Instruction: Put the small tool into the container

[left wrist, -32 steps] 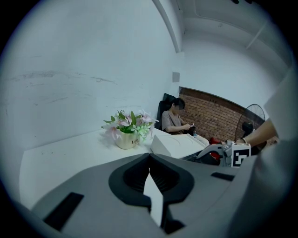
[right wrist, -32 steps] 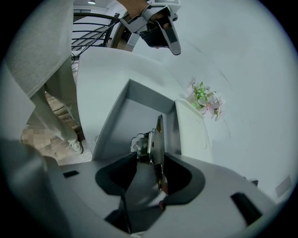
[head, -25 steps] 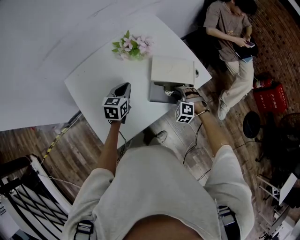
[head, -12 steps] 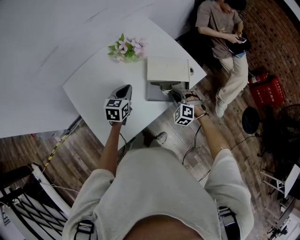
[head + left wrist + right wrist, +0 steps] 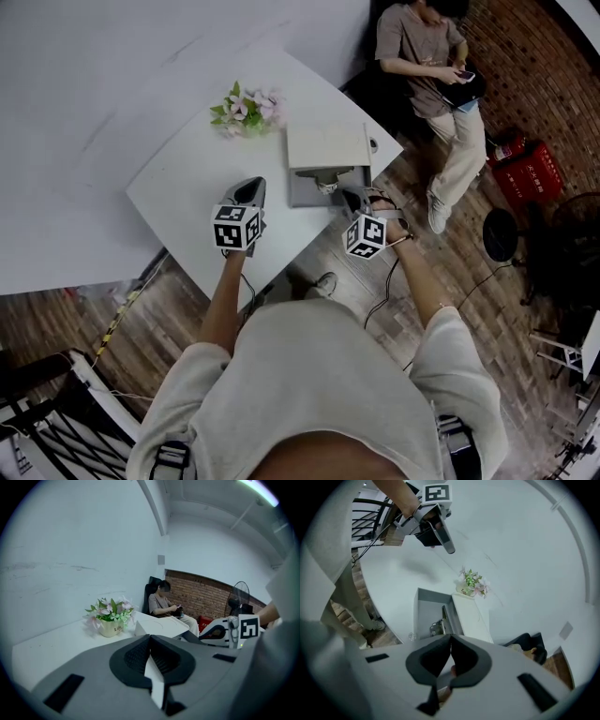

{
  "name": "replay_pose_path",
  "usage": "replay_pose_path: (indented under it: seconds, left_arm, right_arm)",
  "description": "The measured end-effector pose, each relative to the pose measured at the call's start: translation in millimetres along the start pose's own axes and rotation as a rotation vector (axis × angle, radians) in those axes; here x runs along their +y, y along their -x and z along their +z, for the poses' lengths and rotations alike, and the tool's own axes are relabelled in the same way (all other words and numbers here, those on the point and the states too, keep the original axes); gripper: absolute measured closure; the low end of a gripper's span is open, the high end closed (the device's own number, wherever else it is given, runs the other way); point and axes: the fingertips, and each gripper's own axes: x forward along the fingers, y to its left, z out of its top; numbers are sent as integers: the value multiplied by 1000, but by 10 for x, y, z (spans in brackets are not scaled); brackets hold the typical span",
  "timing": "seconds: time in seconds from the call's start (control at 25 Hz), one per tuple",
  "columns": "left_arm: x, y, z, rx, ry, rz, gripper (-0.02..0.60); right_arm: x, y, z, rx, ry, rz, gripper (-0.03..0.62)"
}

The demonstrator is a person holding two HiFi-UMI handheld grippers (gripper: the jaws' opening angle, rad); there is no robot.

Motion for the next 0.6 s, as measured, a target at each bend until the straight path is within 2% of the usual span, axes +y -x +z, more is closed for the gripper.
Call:
replay_pose_path:
  seconds: [0.28,0.6]
  left_arm:
    - [-85,-17,95,-11,-26,-30,572]
    - [-234,-46,147,-18,-49,-64,573]
  right_arm:
    - [-132,163,44,-14,-179,-31,594]
    - [-319,466,-18,-46,-407,-109,594]
